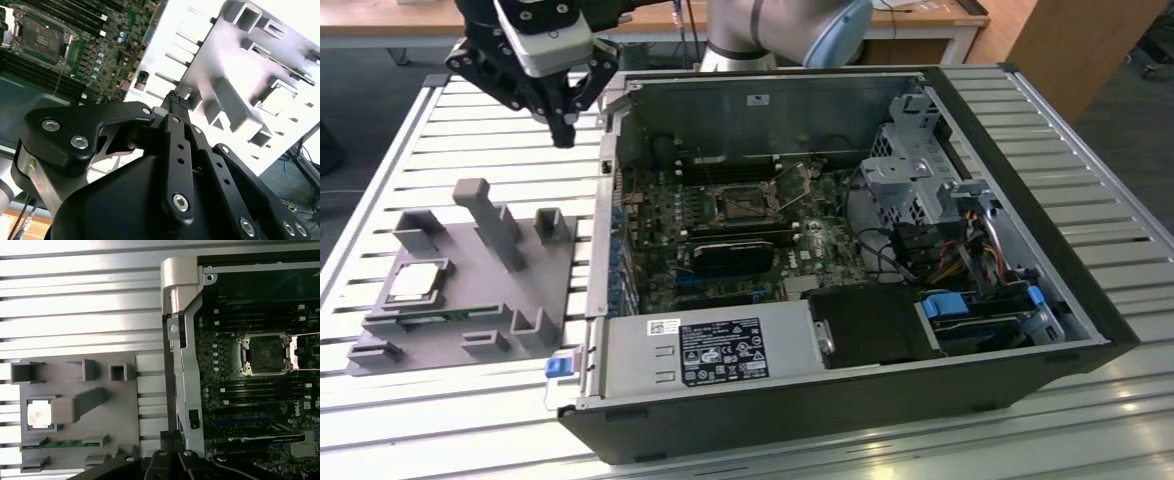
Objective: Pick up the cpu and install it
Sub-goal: 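Reach for the cpu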
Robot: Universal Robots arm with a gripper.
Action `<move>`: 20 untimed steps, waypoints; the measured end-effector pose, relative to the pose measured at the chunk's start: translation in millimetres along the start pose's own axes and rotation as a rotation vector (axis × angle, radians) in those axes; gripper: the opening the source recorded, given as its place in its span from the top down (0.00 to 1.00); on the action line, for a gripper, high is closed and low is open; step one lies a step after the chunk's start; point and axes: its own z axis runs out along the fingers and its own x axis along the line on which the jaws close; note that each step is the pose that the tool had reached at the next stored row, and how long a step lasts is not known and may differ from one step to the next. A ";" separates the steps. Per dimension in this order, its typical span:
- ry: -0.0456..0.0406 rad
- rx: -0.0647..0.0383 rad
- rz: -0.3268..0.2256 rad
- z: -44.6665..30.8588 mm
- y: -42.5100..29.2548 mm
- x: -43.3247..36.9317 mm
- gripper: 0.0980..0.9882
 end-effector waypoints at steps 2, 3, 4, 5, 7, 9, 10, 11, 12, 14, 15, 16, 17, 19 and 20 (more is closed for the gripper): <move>0.0018 0.000 0.000 1.2 -0.4 8.1 0.99; 0.0022 0.000 0.000 1.9 -0.4 12.5 0.99; 0.0022 0.000 0.000 2.8 -0.2 17.0 0.99; 0.0022 0.000 0.000 3.5 0.4 21.2 0.99; 0.0021 0.000 0.000 4.8 2.1 28.2 0.99; 0.0022 0.000 0.000 5.7 2.8 35.9 0.99; 0.0022 0.000 0.000 6.1 2.6 40.4 0.99; 0.0023 0.000 0.000 6.3 2.3 45.4 0.99; 0.0021 0.000 0.000 6.7 1.9 49.8 0.99; 0.0022 0.000 0.000 7.1 1.2 58.8 0.99; 0.0023 0.000 0.000 7.2 0.9 63.3 0.99; 0.0024 0.000 0.000 7.5 0.5 67.7 0.99; 0.0024 0.000 0.000 7.8 0.2 71.8 0.99; 0.0027 0.000 0.000 8.3 -0.4 79.4 0.99; 0.0031 0.000 0.000 8.5 -0.7 82.7 0.99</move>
